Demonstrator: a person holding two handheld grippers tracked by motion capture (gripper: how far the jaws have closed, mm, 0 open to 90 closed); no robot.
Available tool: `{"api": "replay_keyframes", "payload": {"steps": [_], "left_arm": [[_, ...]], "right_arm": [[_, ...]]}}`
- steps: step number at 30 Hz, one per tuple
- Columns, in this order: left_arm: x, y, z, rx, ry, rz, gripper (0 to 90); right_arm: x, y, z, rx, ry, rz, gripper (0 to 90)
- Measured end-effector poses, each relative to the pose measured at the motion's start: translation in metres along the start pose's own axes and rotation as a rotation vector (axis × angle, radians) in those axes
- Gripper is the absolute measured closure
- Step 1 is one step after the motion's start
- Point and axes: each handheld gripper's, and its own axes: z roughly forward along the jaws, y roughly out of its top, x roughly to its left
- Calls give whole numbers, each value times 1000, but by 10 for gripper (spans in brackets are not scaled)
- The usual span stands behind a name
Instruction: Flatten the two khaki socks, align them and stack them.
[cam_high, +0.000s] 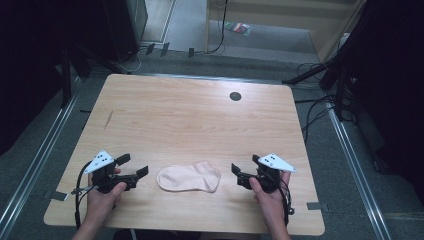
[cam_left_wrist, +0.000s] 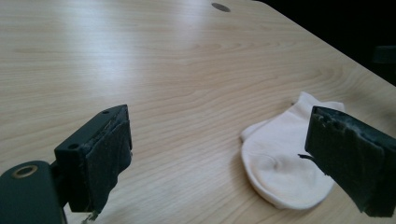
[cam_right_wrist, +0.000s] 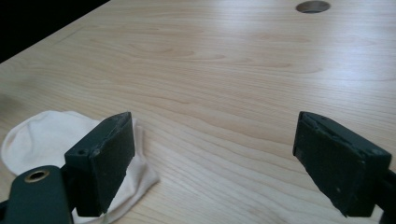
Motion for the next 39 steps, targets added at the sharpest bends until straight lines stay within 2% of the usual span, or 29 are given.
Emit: {"api": "replay_keyframes", "payload": {"steps": [6,7,13,24,39], "left_arm": [[15,-1,-10,-2,51,-12,81],[18,-2,-11,-5,59,-16,81],[31,-8,-21,43,133,26,81],[52,-15,-40,41,191,-5,81],[65,-27,-59,63,248,8,81]], "right_arm": [[-13,-1,-10,-2,-47,-2,127],[-19,-2,-14,-5,-64,1,127],[-35,-7,-23,-7,-100,14,129],[-66,-27,-48,11,-176,46,129],[-91,-49,-74,45,-244,76,129]]}}
